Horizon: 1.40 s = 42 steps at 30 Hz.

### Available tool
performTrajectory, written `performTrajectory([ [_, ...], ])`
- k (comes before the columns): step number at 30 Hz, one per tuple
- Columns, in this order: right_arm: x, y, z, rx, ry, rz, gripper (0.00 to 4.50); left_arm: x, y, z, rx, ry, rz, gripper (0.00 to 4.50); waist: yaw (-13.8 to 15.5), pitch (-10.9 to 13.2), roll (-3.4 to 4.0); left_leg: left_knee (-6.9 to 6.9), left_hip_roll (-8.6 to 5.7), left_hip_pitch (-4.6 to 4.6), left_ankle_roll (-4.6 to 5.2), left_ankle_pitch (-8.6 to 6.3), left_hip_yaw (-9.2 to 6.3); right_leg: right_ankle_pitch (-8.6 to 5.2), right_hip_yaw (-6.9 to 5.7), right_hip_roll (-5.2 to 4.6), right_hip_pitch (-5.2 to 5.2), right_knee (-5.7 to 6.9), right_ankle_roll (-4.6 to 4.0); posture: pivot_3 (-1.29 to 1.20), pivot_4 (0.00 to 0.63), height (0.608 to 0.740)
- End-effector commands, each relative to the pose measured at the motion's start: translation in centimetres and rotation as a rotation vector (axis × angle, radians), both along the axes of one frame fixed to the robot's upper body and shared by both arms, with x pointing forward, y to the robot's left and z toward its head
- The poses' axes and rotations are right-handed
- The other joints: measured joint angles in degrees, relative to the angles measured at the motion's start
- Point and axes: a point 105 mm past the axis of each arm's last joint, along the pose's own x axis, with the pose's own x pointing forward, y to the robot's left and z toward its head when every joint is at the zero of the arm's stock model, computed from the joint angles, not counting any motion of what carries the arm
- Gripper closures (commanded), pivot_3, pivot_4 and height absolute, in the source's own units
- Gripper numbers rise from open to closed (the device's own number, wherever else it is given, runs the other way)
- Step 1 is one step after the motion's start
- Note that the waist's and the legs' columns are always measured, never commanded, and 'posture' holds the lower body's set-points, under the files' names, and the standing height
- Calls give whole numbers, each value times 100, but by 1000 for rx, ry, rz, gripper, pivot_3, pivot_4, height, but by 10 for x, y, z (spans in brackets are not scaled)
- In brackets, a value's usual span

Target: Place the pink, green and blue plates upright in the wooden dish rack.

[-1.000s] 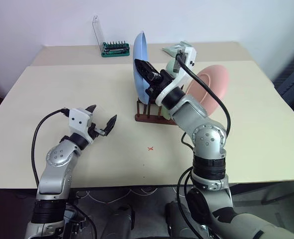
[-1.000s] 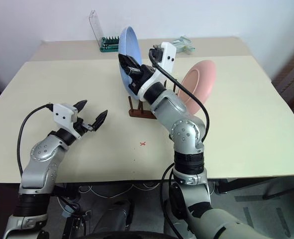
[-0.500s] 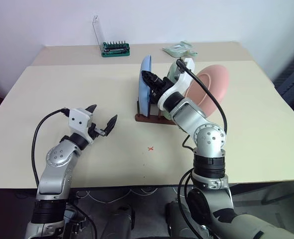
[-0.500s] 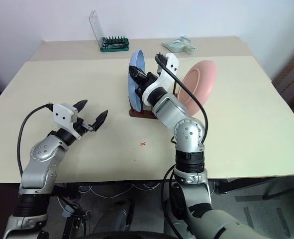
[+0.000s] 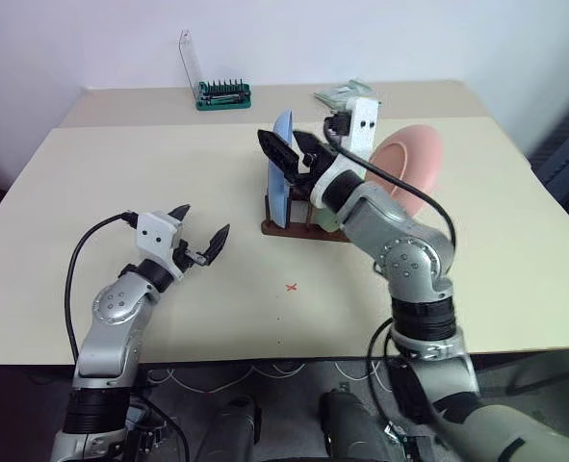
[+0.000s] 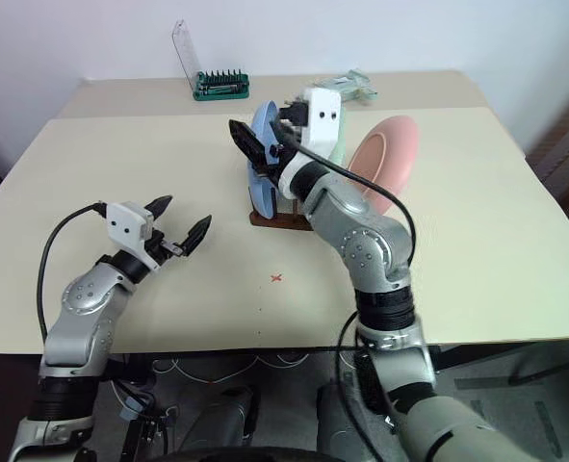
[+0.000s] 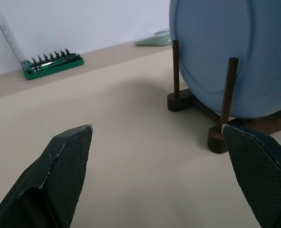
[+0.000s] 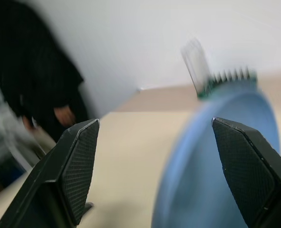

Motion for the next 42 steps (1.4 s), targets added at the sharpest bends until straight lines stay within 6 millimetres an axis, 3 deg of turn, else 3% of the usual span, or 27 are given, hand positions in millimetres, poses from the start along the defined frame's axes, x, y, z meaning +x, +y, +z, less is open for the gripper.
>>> performTrajectory([
  [1,-24,1,30,-73,-231,37,668,-3,-5,13,5,-58,-18,0,7,0,-1,0,0,0,0,0,1,0,0,0,0,-1,0,0,150,740],
  [8,-27,-62,50,-121,-323,-110,668,-5,-15,10,6,-51,-61,0,68,0,-1,2,-1,-1,3,-2,0,0,-1,-3,12,-19,0,0,150,740],
  [10,-24,-101,45,-203,-307,-221,1426,-9,-27,7,9,-35,-128,0,122,-1,-1,1,-1,-1,3,-2,0,0,-1,-3,14,-23,0,0,150,740],
  [12,-25,-125,38,-287,-286,-284,2312,-12,-36,4,9,-18,-186,0,192,0,0,3,-1,-1,10,-6,1,0,-5,-3,27,-43,0,0,150,740],
  [16,-43,-141,-8,-579,-168,-219,4282,-25,-59,-1,10,23,-353,0,196,2,5,2,-2,-2,27,-16,11,1,-6,-8,40,-72,1,0,150,740],
  [17,-49,-142,-21,-652,-133,-194,4432,-29,-66,-2,5,39,-401,0,182,2,5,1,-2,-3,31,-18,15,1,-6,-10,40,-77,1,0,150,740],
  [19,-55,-146,-38,-748,-83,-173,4432,-35,-75,-4,-1,57,-464,0,165,1,10,2,1,-3,35,-20,24,1,-5,-11,40,-79,2,0,150,740],
  [25,-57,-144,-61,-831,-24,-151,4432,-39,-83,-4,11,73,-540,0,188,1,13,17,7,1,37,-19,37,1,-3,-10,49,-79,3,0,150,740],
  [35,-36,-154,-75,-903,-2,-243,4432,-45,-75,-18,-9,101,-551,0,199,1,12,15,5,0,39,-20,36,0,-3,-13,51,-89,4,0,150,740],
  [42,-31,-144,-71,-916,-56,-225,4432,-47,-72,-28,-23,109,-542,0,193,1,12,15,5,0,39,-20,36,0,-3,-14,52,-89,4,0,150,740],
])
